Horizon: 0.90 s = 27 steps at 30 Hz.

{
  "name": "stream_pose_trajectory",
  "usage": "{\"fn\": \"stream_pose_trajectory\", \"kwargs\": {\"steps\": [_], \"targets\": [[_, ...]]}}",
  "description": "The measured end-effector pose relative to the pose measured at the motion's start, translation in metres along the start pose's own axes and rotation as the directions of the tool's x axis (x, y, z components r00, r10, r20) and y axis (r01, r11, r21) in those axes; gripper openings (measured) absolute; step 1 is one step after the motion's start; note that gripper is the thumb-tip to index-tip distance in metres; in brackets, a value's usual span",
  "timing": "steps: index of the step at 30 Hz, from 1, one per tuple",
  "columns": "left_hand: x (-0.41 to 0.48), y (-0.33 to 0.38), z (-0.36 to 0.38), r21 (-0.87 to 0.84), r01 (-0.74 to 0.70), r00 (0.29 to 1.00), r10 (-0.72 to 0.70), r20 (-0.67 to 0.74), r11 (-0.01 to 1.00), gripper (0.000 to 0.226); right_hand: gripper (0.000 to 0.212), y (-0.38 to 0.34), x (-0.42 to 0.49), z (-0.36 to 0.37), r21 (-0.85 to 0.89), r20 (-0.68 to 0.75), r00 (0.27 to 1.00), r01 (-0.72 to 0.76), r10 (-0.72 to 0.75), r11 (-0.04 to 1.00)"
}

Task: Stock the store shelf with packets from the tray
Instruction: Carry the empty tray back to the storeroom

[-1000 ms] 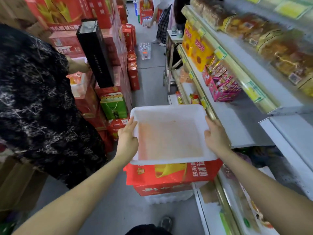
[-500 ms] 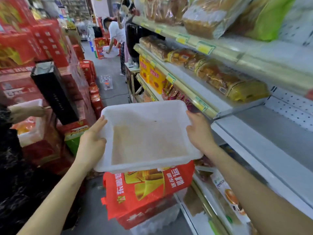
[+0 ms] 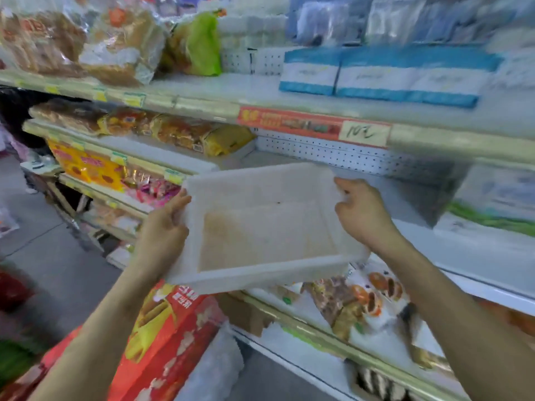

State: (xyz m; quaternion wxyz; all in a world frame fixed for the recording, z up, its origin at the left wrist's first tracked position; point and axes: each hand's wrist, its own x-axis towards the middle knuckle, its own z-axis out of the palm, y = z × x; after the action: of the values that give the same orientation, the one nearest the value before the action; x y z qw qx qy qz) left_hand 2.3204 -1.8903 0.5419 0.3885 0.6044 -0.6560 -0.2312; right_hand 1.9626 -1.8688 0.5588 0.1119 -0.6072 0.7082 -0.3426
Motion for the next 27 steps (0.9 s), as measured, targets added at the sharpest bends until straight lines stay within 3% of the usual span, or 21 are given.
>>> {"fn": "stream_pose_trajectory", "kwargs": {"steps": [8,14,19,27], "targets": [[-0.012,0.114,0.139,-0.093,-0.198,0.928,0.217,0.302,0.976,0.078,0.061,0.123,-0.099,-0.127,0.013,-0.199,0.921,-0.339,0.335,0.941],[-0.033,0.193,0.222,-0.2,-0.397,0.772,0.444,0.454,0.896,0.073,0.063,0.173,-0.182,-0.204,-0.003,-0.427,0.773,-0.521,0.47,0.854],[-0.073,0.256,0.293,-0.395,-0.406,0.574,0.567,0.591,0.824,0.07,0.063,0.2,-0.271,-0.246,0.005,-0.574,0.584,-0.698,0.573,0.716],[-0.187,0.363,0.412,-0.648,-0.427,0.139,0.754,0.642,0.63,0.073,0.064,0.196,-0.434,-0.289,0.171,-0.752,0.138,-0.904,0.644,0.393]]}}
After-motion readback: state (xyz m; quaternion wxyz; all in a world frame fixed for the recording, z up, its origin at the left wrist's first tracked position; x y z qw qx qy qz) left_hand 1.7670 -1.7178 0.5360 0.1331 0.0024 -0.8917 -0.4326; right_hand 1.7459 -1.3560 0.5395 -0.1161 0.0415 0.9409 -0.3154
